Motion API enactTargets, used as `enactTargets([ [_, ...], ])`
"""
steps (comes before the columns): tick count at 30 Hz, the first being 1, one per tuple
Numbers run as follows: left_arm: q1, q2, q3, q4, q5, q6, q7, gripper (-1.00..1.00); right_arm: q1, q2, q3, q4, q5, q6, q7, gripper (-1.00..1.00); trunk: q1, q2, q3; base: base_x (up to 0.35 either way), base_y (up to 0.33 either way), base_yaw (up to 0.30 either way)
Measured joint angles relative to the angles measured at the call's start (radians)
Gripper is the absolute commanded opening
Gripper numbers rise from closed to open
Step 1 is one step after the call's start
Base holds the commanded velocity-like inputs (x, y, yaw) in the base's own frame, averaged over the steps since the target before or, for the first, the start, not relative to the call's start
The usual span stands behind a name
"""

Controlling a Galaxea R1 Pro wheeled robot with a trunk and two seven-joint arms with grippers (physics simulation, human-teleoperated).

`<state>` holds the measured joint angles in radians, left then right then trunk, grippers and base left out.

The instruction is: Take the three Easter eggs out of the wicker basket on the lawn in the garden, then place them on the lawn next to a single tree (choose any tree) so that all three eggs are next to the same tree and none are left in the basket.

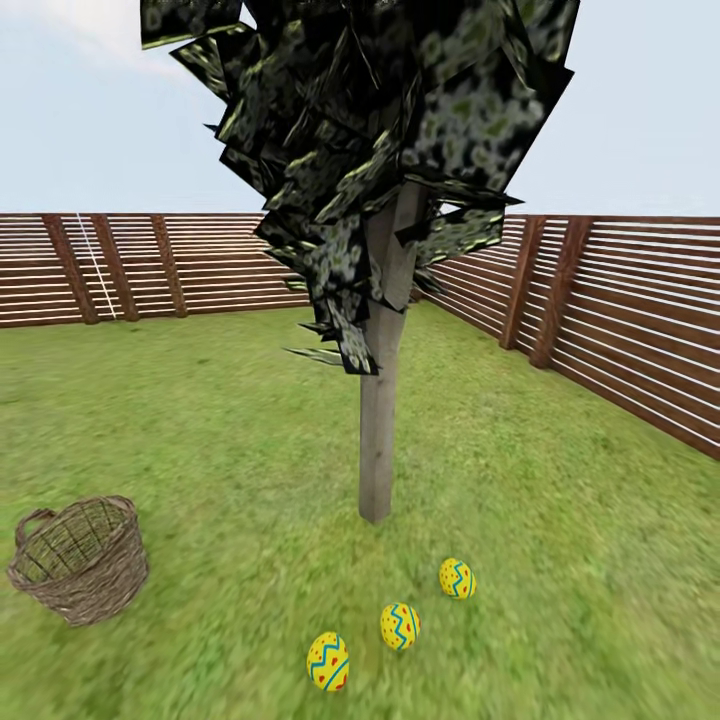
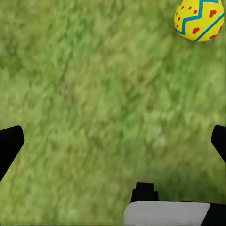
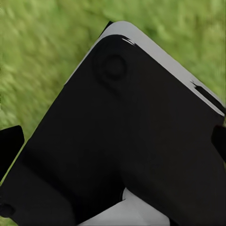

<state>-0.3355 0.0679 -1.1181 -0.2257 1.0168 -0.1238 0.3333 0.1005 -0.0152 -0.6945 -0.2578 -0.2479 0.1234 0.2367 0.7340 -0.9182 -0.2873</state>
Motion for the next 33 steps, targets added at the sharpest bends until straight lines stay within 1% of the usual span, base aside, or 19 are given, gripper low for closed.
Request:
enactTargets([
  [5,0.019,0.0,-0.001,0.007,0.0,0.001,-0.001,1.0,0.0,0.0,0.0,0.0,0.0,0.0,0.0,1.0,-0.019,0.035,0.016,0.0,0.0,0.0],
  [15,0.078,0.0,-0.002,0.01,0.001,0.009,-0.002,1.0,0.0,-0.001,0.0,0.0,0.0,0.0,0.0,1.0,-0.058,0.105,0.047,0.0,0.0,0.0],
  [18,0.091,0.0,-0.001,0.027,0.001,0.01,-0.002,1.0,0.0,0.0,0.0,0.0,0.0,0.0,0.0,1.0,-0.069,0.126,0.057,0.0,0.0,0.0],
  [24,0.104,0.0,-0.001,0.048,0.001,0.01,-0.002,1.0,0.0,0.0,0.0,0.0,0.0,0.0,0.0,1.0,-0.069,0.126,0.057,0.0,0.0,0.0],
  [33,0.107,0.0,-0.001,0.052,0.003,0.012,-0.001,1.0,0.0,0.0,0.0,0.0,-0.001,0.0,0.0,1.0,-0.069,0.126,0.057,0.0,0.0,0.0],
])
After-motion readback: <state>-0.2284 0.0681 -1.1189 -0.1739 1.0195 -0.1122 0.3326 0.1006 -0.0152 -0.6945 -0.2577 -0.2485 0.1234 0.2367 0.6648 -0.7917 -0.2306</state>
